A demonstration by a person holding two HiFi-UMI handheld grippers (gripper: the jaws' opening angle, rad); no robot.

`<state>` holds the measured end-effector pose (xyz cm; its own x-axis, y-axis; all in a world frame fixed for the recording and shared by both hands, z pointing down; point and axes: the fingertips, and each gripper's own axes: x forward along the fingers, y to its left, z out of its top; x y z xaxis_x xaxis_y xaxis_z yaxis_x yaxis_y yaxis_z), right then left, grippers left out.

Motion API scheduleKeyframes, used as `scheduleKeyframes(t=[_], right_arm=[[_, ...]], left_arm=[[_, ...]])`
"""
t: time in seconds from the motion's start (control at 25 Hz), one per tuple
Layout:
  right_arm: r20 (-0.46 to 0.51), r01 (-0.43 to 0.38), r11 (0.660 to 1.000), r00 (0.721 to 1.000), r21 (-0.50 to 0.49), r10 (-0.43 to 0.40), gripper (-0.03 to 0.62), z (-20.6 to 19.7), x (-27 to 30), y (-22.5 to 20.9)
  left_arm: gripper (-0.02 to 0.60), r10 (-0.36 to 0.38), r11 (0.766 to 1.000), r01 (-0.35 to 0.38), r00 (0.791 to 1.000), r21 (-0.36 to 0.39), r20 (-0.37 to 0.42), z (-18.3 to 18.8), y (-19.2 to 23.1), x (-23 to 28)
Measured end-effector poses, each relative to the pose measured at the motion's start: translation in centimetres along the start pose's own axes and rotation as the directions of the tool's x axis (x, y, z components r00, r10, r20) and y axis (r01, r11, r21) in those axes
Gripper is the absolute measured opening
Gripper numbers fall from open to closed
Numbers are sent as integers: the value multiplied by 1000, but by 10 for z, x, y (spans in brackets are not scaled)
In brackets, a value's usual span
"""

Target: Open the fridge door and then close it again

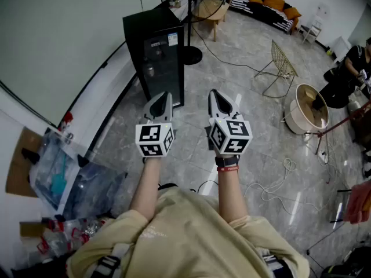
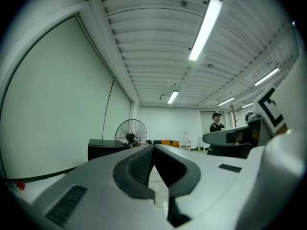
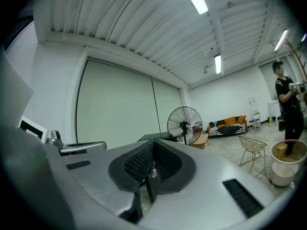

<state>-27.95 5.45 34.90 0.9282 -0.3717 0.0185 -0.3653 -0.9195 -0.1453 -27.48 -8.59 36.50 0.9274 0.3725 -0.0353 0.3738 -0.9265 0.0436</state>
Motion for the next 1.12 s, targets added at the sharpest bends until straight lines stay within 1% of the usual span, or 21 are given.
scheduleKeyframes(t=[0.12,0.24,0.44,0.6,0.84,1.0,1.12], right_arm=[[-1,27,999,1000,20,-27,18,-3,-12,-19],[-9,22,999,1000,44,-21,18,-8,-12,-27],[-48,0,998,999,60,3,18,-24,-2,-27],[-86,-11,997,996,77,18,17,-42,17,-24],[-99,-77,995,992,60,83,18,-54,83,-16],[-103,-92,995,990,48,97,17,-51,135,-11],[-118,-115,993,986,17,116,17,-49,179,-6]], left_arm=[[17,3,1000,-3,1000,11,-20,-12,-17,-4],[17,17,1000,-17,999,9,-32,-17,-21,-4],[17,57,998,-58,998,-8,-35,-24,-13,-6],[17,81,996,-83,995,-36,-57,-42,4,0],[17,112,991,-117,992,-71,-66,-62,46,43],[17,110,991,-114,992,-71,-58,-60,79,80],[17,116,990,-119,992,-78,-44,-57,108,112]])
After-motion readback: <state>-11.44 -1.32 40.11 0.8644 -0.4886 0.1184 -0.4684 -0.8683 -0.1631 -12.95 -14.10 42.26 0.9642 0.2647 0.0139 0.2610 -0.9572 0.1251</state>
